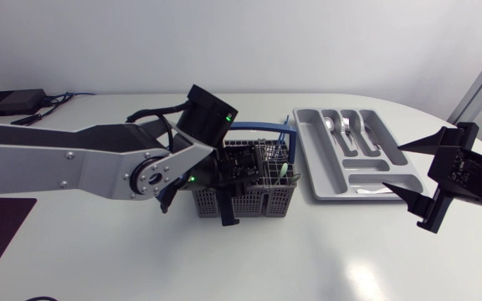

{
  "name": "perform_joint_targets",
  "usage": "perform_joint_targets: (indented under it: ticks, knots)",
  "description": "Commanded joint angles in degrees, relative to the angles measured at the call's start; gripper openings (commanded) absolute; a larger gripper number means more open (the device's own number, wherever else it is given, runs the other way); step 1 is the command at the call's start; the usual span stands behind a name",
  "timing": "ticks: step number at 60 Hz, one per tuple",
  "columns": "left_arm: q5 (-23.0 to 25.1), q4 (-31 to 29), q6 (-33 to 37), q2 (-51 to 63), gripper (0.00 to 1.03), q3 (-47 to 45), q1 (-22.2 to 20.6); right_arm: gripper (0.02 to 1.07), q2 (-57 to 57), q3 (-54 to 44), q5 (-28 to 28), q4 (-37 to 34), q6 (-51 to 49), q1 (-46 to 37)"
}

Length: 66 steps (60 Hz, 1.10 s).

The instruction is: Unload the cutlery basket into the drawer organizer.

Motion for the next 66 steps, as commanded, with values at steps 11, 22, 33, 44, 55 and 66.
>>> perform_joint_targets:
  ticks: [11, 22, 33, 44, 55, 66]
  knots:
    - [2.2, -0.7, 2.9, -3.1, 0.37, -0.6, -0.7, 0.92, -0.4, -1.3, -0.2, -1.1, 0.5, 0.3]
    - [2.8, -1.9, 8.0, -4.0, 0.37, -0.8, -1.5, 0.92, -0.5, -1.0, -0.2, -1.2, 0.2, 0.0]
    - [2.8, -2.5, 15.2, -4.7, 0.37, -1.4, -1.7, 0.92, -0.6, -1.2, -0.8, -1.9, -1.0, -1.0]
    - [2.7, -3.9, 20.1, -4.4, 0.37, -0.5, -1.3, 0.92, -0.4, -1.1, -1.6, -1.9, -1.5, -1.7]
    - [2.5, -4.8, 23.8, -3.4, 0.37, 1.1, -0.3, 0.92, 0.1, -1.0, -1.8, -1.9, -1.6, -1.9]
    - [2.4, -5.5, 26.6, -1.8, 0.32, 2.9, 0.3, 0.92, 0.4, -1.0, -2.0, -1.7, -1.7, -2.0]
